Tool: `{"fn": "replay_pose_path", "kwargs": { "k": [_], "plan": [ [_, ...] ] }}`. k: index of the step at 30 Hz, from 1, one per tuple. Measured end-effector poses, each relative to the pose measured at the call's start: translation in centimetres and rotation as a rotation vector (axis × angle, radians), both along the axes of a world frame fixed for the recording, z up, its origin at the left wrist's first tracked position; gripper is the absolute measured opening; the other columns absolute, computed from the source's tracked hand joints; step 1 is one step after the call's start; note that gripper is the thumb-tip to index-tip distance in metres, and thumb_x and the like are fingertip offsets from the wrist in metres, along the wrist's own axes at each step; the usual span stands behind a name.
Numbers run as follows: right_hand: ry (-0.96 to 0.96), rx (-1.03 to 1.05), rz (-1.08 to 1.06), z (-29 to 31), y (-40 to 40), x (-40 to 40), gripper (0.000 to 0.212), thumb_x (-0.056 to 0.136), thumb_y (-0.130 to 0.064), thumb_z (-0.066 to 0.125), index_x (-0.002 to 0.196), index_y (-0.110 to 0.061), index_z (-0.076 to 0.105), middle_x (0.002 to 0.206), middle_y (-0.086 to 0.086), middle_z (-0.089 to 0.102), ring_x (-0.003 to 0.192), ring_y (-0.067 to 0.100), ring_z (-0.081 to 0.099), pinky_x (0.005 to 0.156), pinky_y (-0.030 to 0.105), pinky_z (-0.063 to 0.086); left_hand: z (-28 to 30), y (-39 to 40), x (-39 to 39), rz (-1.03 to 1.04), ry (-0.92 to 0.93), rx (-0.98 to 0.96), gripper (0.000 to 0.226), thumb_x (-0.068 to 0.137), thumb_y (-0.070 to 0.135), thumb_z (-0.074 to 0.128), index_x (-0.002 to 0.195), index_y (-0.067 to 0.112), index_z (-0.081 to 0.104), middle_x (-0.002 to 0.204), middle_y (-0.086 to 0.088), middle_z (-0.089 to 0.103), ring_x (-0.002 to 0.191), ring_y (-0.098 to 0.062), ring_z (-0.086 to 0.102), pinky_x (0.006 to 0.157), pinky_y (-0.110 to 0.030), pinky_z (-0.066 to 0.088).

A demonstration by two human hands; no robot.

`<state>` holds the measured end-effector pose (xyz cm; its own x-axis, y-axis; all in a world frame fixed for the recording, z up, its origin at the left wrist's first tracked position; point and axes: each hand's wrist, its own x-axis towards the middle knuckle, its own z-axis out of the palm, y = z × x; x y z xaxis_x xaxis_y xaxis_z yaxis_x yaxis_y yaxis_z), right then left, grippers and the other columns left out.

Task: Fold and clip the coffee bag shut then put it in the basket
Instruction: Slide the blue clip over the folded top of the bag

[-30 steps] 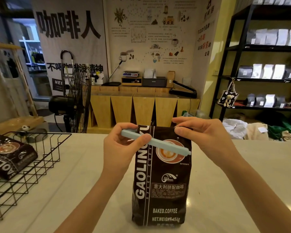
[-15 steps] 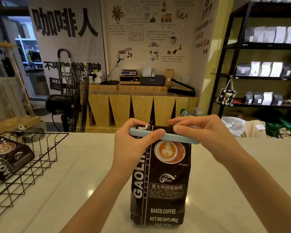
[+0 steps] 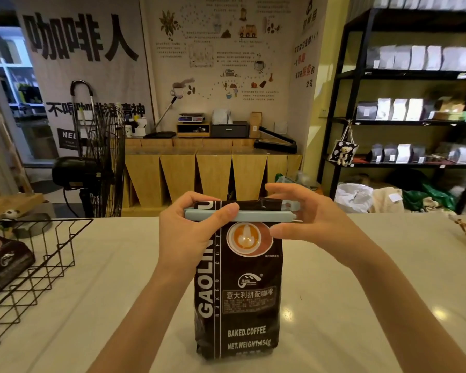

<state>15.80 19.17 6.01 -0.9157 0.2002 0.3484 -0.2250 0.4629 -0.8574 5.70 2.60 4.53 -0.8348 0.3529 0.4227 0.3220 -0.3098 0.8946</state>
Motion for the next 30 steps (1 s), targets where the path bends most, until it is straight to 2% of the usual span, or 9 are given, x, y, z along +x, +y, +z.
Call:
{"fn": "replay_pose_path", "kwargs": {
  "k": [4, 6, 8, 10, 12, 14, 19, 25, 30],
  "plan": [
    [0.106, -0.092, 0.004, -0.8, 0.0, 0.0, 0.031, 0.060, -0.026, 0.071, 0.090, -0.025, 0.065, 0.078, -0.009, 0.073, 0.080, 0.010, 0.070, 0.065, 0.017, 0.055, 0.5, -0.5, 0.0, -0.023, 0.008, -0.058, 0.031, 0.044, 0.031, 0.075, 0.067, 0.018, 0.059, 0.054, 0.009, 0.068, 0.050, -0.014, 0.067, 0.043, -0.024, 0.054],
    [0.131, -0.097, 0.022, -0.8, 0.0, 0.1, 0.027, 0.061, -0.025, 0.070, 0.087, -0.022, 0.065, 0.074, -0.009, 0.073, 0.079, 0.013, 0.070, 0.064, 0.019, 0.056, 1.3, -1.0, -0.2, -0.015, 0.121, -0.179, 0.033, 0.045, 0.034, 0.074, 0.067, 0.016, 0.058, 0.056, 0.010, 0.067, 0.051, -0.008, 0.065, 0.044, -0.018, 0.051],
    [0.140, -0.124, 0.032, -0.9, -0.1, 0.1, 0.027, 0.061, -0.024, 0.069, 0.088, -0.021, 0.065, 0.074, -0.007, 0.073, 0.079, 0.013, 0.071, 0.062, 0.018, 0.055, 2.5, -1.4, -0.2, 0.043, 0.321, -0.372, 0.029, 0.053, 0.036, 0.074, 0.071, 0.017, 0.060, 0.064, 0.011, 0.066, 0.061, -0.001, 0.063, 0.053, -0.013, 0.048],
    [0.148, -0.146, 0.029, -1.0, -0.1, 0.2, 0.027, 0.062, -0.025, 0.069, 0.089, -0.020, 0.064, 0.076, -0.006, 0.073, 0.079, 0.014, 0.071, 0.061, 0.018, 0.055, 3.7, -1.5, 0.3, 0.124, 0.592, -0.552, 0.025, 0.065, 0.035, 0.071, 0.084, 0.024, 0.062, 0.088, 0.016, 0.066, 0.082, 0.008, 0.057, 0.072, -0.014, 0.044],
    [0.147, -0.172, 0.036, -1.1, -0.2, 0.2, 0.027, 0.063, -0.024, 0.069, 0.090, -0.018, 0.065, 0.075, -0.006, 0.073, 0.078, 0.014, 0.071, 0.062, 0.019, 0.056, 4.7, -1.0, 1.3, 0.201, 0.894, -0.642, 0.032, 0.074, 0.037, 0.065, 0.105, 0.028, 0.060, 0.106, 0.013, 0.063, 0.100, 0.003, 0.052, 0.088, -0.021, 0.041],
    [0.146, -0.194, 0.062, -1.0, -0.1, 0.3, 0.028, 0.065, -0.019, 0.069, 0.092, -0.014, 0.065, 0.076, -0.005, 0.073, 0.077, 0.015, 0.071, 0.063, 0.021, 0.056, 5.4, 0.2, 2.4, 0.149, 1.048, -0.654, 0.035, 0.078, 0.039, 0.054, 0.111, 0.029, 0.058, 0.110, 0.009, 0.064, 0.104, -0.005, 0.054, 0.090, -0.027, 0.043],
    [0.141, -0.237, 0.113, -0.8, 0.0, 0.5, 0.027, 0.067, -0.013, 0.068, 0.094, -0.010, 0.065, 0.079, -0.002, 0.073, 0.079, 0.018, 0.071, 0.064, 0.022, 0.057, 5.1, 2.6, 2.8, 0.032, 1.089, -0.684, 0.025, 0.080, 0.032, 0.052, 0.090, 0.019, 0.070, 0.087, 0.001, 0.071, 0.078, -0.010, 0.063, 0.071, -0.035, 0.054],
    [0.140, -0.218, 0.110, -0.6, -0.2, 0.6, 0.024, 0.066, -0.015, 0.068, 0.090, -0.017, 0.065, 0.075, -0.007, 0.073, 0.075, 0.012, 0.071, 0.061, 0.018, 0.055, 5.7, 2.4, 2.2, 0.012, 0.976, -0.680, 0.012, 0.077, 0.029, 0.064, 0.086, 0.026, 0.071, 0.065, 0.026, 0.051, 0.064, 0.002, 0.054, 0.063, -0.004, 0.040],
    [0.139, -0.220, 0.096, -0.6, -0.3, 0.8, 0.022, 0.066, -0.019, 0.068, 0.088, -0.019, 0.065, 0.074, -0.009, 0.074, 0.075, 0.011, 0.071, 0.060, 0.018, 0.055, 5.8, 2.0, 2.0, -0.021, 0.949, -0.613, 0.011, 0.076, 0.027, 0.066, 0.085, 0.025, 0.071, 0.065, 0.025, 0.057, 0.084, 0.002, 0.058, 0.066, -0.006, 0.045]
  ]
}}
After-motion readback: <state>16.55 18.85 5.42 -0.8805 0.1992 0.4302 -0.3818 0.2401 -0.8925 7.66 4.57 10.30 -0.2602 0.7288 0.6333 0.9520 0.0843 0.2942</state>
